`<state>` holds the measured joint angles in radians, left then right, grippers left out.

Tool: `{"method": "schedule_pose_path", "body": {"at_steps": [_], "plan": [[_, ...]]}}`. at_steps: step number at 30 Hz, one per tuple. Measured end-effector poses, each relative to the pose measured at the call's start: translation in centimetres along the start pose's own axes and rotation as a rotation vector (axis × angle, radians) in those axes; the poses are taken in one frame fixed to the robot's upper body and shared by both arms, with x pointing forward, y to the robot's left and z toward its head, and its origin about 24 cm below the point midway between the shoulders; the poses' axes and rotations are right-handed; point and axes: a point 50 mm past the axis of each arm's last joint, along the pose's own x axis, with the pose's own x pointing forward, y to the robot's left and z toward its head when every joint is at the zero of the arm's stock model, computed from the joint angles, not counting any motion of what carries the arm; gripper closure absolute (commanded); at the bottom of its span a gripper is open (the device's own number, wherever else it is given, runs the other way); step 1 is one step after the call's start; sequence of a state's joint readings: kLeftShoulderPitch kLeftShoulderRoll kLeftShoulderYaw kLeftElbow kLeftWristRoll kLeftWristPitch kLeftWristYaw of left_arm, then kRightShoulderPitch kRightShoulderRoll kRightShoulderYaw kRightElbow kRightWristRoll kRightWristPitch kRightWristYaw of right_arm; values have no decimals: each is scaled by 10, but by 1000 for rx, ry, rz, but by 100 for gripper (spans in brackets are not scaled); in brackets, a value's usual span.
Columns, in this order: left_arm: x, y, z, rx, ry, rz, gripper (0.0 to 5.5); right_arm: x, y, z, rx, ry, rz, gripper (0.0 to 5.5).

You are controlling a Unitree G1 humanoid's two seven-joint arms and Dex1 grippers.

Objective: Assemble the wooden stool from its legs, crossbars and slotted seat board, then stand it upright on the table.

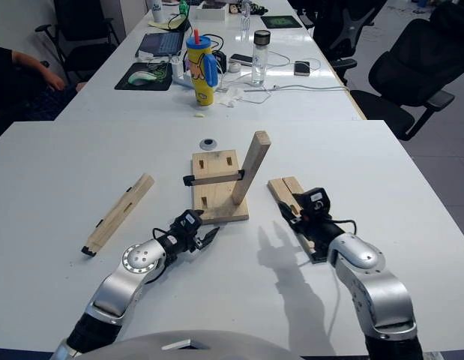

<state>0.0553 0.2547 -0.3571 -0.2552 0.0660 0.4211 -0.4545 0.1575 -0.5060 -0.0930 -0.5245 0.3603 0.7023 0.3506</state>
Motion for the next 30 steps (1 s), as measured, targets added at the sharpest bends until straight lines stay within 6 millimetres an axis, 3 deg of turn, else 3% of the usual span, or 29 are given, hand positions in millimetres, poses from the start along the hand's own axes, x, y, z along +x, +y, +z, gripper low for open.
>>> {"method": "schedule_pose_path", "body": {"at_steps": [7, 13, 27, 30], "plan": [[-1, -8, 7, -26, -46, -108, 148, -1, -15, -29, 33, 116, -34, 175], [-3, -7, 5, 5, -26, -103, 148, -2, -14, -36, 68, 156, -4, 82], [-3, -6, 6, 18, -28, -80, 148, -6, -4, -35, 88, 175, 75, 76], [-3, -6, 5, 23, -26, -75, 148, -7, 0, -43, 131, 239, 100, 76]]}}
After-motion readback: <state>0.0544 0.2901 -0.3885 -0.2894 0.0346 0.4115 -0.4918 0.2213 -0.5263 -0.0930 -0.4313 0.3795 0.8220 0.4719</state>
